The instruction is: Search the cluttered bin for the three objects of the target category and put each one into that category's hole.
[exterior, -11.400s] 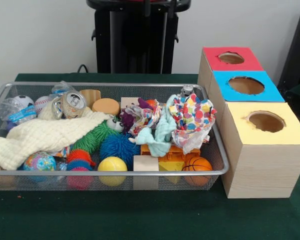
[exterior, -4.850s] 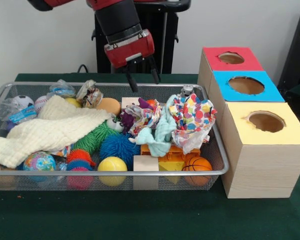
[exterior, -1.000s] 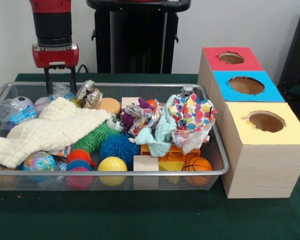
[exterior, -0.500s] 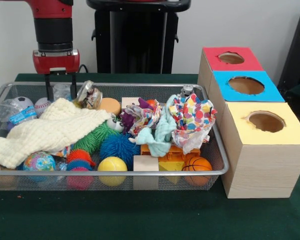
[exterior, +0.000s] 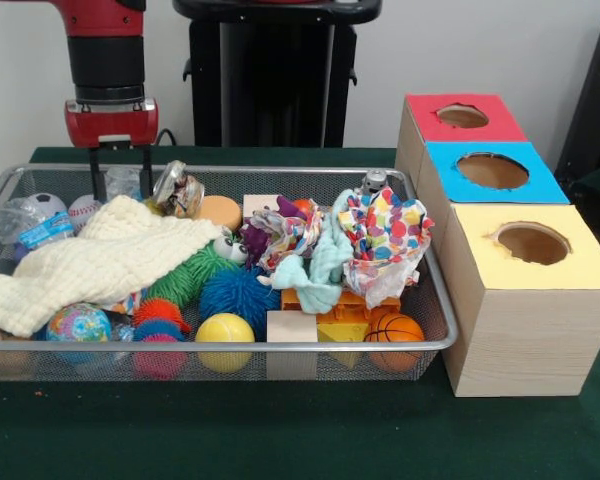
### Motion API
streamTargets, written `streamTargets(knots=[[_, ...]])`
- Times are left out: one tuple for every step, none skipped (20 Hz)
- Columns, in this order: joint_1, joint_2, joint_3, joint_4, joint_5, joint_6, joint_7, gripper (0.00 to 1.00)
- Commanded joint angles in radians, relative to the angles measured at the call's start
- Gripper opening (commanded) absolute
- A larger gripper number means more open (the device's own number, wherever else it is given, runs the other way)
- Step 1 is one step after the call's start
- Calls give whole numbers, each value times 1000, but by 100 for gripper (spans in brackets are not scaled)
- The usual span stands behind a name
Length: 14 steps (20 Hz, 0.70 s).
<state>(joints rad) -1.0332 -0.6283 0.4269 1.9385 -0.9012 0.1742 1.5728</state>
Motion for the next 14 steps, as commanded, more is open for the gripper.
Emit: streamTargets(knots=[[7, 61, -42, -67, -12, 49, 47, 100], [12, 59, -46, -67, -12, 52, 49, 100], [15, 58, -45, -71, -6, 62, 46, 0], [16, 58, -45, -72, -4, 65, 45, 0], [16, 58, -44, -72, -3, 68, 43, 0], [15, 57, -43, -72, -1, 72, 41, 0], [18, 57, -46, -72, 1, 73, 44, 0], [17, 56, -49, -71, 2, 74, 45, 0], [17, 57, -49, -71, 6, 80, 44, 0], [13, 57, -47, -69, 9, 83, 40, 0], [11, 56, -43, -67, 10, 82, 37, 0], [9, 56, -39, -66, 11, 81, 34, 0], [10, 45, -29, -63, 15, 80, 30, 0], [11, 31, -29, -55, 26, 101, 24, 0]])
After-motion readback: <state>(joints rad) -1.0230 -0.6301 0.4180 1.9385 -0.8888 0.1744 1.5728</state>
